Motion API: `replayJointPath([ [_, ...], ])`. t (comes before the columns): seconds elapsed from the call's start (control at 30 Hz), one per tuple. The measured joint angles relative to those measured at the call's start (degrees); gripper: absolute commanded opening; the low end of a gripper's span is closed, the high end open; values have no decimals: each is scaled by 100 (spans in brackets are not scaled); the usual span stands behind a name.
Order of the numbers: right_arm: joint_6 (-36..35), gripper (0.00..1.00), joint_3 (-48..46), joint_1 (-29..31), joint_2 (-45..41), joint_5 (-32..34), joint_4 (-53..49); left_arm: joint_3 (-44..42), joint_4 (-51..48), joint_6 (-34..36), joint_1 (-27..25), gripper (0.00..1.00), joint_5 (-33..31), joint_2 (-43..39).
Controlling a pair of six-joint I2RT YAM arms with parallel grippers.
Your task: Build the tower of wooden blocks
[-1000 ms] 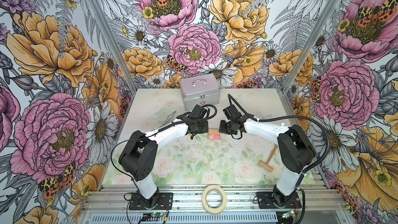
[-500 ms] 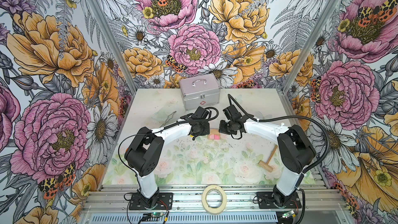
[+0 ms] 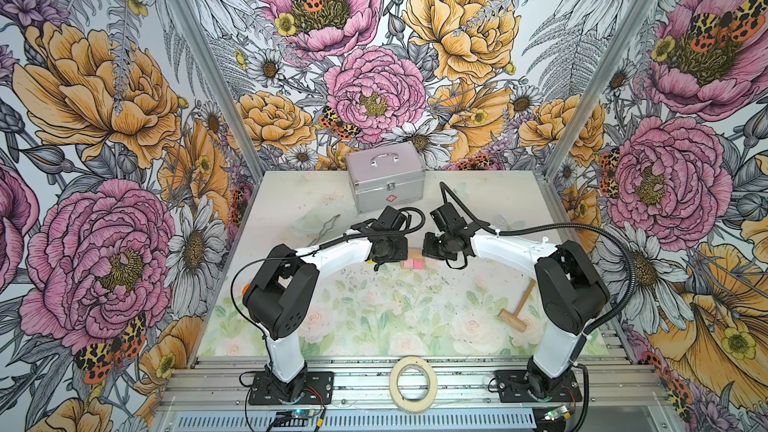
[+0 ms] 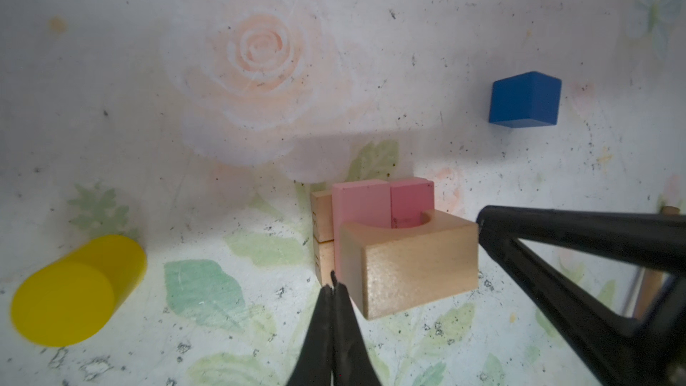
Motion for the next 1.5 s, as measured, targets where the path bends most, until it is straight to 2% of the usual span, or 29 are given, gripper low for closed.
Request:
replayJointPath([
  [0.33, 0, 0, 0, 0, 0, -24, 20, 122, 42, -37, -22, 5, 107, 365],
  [1.5, 92, 0, -11, 2, 0, -87, 79, 122, 44, -37, -22, 4, 109, 367],
])
